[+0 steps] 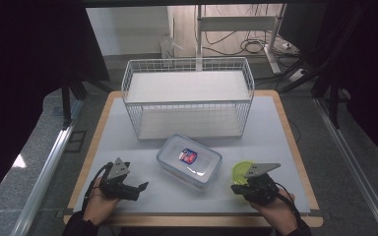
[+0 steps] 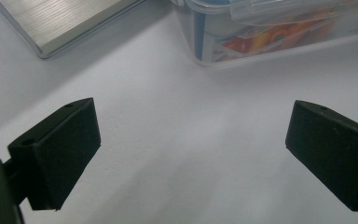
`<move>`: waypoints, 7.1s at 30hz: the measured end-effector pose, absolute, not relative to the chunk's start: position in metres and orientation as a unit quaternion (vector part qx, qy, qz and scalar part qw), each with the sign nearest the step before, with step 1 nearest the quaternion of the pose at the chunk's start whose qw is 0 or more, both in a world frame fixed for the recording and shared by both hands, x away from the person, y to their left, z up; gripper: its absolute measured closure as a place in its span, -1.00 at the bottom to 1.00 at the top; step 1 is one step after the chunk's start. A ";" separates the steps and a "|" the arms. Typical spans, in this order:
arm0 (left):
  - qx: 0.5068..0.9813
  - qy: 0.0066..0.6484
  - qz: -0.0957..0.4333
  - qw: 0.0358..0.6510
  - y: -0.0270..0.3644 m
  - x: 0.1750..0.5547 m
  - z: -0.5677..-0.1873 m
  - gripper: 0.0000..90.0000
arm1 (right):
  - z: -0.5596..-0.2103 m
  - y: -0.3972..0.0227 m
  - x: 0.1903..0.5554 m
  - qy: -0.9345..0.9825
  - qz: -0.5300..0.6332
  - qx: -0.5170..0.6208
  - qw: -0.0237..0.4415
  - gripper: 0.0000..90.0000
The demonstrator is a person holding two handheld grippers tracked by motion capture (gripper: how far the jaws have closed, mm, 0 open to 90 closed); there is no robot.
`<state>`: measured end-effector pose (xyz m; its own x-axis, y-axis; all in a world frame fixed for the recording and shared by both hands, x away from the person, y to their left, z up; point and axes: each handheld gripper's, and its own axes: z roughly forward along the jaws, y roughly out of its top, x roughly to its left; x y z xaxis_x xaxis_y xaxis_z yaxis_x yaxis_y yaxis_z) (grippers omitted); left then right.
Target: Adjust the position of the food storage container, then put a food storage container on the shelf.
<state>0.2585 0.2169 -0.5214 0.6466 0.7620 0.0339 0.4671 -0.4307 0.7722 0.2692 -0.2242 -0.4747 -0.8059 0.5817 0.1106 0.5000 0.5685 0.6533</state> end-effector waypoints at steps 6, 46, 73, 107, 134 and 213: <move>0.825 0.372 0.193 0.379 0.216 0.259 -0.522 -0.93 | -0.474 -0.236 0.275 0.876 0.351 0.324 0.068 1.00; 0.824 0.386 0.170 0.378 0.213 0.260 -0.521 -0.92 | -0.470 -0.289 0.310 0.830 0.356 0.406 0.141 1.00; 0.816 0.386 0.133 0.410 0.191 0.361 -0.519 0.80 | -0.494 -0.195 0.309 0.853 0.377 0.353 0.074 0.96; 0.826 0.390 0.060 0.401 0.179 0.301 -0.519 1.00 | -0.504 -0.185 0.353 0.841 0.348 0.400 0.106 1.00; 0.817 0.385 0.172 0.393 0.204 0.268 -0.513 -0.44 | -0.478 -0.210 0.317 0.846 0.385 0.344 0.133 0.28; 0.798 0.371 -0.059 0.471 0.173 0.309 -0.516 -0.66 | -0.493 -0.185 0.332 0.817 0.413 0.396 -0.074 -0.52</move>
